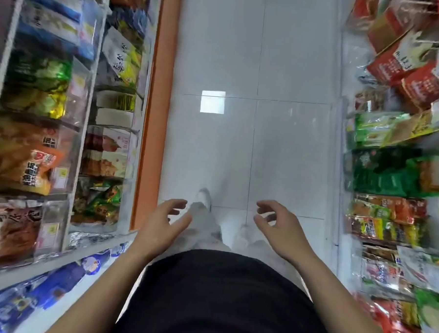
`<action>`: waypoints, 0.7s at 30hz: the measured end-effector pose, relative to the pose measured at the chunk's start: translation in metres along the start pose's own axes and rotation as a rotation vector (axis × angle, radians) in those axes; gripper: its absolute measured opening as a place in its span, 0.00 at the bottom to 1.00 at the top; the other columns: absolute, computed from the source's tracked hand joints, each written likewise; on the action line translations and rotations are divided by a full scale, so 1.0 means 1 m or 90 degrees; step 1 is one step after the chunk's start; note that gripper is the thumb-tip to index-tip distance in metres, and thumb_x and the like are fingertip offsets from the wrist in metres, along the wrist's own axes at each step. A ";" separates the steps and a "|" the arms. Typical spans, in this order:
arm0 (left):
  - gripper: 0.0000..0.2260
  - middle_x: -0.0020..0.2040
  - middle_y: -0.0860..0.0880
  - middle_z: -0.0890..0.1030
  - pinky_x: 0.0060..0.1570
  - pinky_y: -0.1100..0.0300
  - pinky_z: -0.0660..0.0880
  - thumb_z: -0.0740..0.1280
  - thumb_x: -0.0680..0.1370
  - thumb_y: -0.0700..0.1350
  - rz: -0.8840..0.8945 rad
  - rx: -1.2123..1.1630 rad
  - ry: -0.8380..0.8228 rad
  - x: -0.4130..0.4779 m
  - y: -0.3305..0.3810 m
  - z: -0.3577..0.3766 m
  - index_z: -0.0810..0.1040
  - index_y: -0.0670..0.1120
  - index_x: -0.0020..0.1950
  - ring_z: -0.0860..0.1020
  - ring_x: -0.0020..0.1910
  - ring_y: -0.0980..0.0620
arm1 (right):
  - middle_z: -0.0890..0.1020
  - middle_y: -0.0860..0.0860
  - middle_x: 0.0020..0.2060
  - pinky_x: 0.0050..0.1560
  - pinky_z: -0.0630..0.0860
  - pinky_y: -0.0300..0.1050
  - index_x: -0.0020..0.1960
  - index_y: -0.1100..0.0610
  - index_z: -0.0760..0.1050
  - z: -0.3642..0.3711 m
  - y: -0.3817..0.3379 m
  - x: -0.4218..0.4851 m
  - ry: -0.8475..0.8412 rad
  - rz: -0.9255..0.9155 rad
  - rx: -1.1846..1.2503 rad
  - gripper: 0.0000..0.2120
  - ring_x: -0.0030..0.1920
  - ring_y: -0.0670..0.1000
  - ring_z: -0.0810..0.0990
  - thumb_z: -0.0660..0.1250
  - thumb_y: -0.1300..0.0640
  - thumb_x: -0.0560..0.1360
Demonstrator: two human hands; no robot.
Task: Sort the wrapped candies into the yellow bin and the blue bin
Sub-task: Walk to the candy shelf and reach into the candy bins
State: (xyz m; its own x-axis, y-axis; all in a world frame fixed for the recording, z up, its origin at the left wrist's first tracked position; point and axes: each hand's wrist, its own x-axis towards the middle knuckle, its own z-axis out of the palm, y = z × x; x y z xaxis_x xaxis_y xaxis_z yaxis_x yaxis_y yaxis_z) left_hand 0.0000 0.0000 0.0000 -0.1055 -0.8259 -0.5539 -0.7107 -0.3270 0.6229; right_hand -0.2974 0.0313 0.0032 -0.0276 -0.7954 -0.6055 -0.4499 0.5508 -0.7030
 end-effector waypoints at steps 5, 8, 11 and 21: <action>0.19 0.59 0.64 0.77 0.48 0.71 0.69 0.67 0.75 0.60 -0.051 0.002 0.023 0.059 -0.005 -0.037 0.75 0.59 0.64 0.74 0.54 0.70 | 0.78 0.35 0.53 0.48 0.73 0.34 0.64 0.42 0.73 -0.010 -0.063 0.087 -0.030 -0.025 -0.066 0.15 0.50 0.38 0.78 0.66 0.47 0.78; 0.19 0.59 0.63 0.77 0.49 0.72 0.68 0.69 0.74 0.57 -0.052 -0.015 0.012 0.119 0.008 -0.070 0.76 0.58 0.65 0.75 0.54 0.70 | 0.78 0.36 0.54 0.51 0.75 0.37 0.64 0.42 0.73 -0.016 -0.103 0.142 -0.034 -0.028 -0.101 0.15 0.50 0.39 0.78 0.66 0.46 0.78; 0.18 0.59 0.64 0.76 0.51 0.70 0.69 0.69 0.75 0.56 -0.027 -0.014 -0.012 0.180 0.035 -0.106 0.75 0.57 0.65 0.74 0.54 0.70 | 0.77 0.36 0.54 0.51 0.75 0.37 0.64 0.42 0.73 -0.032 -0.139 0.181 -0.030 -0.002 -0.118 0.15 0.51 0.39 0.77 0.66 0.46 0.78; 0.29 0.61 0.64 0.75 0.53 0.62 0.74 0.62 0.70 0.68 0.081 0.050 -0.111 0.403 0.193 -0.177 0.74 0.58 0.67 0.75 0.56 0.65 | 0.79 0.38 0.52 0.46 0.71 0.33 0.59 0.41 0.75 -0.128 -0.202 0.304 0.055 0.080 -0.063 0.11 0.46 0.35 0.77 0.67 0.49 0.77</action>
State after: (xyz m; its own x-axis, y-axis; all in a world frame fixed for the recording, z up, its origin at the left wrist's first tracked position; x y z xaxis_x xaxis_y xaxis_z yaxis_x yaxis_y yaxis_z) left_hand -0.0568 -0.4771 -0.0050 -0.3105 -0.7644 -0.5651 -0.7359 -0.1830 0.6519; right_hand -0.3292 -0.3540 0.0086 -0.1631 -0.7433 -0.6488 -0.5239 0.6225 -0.5814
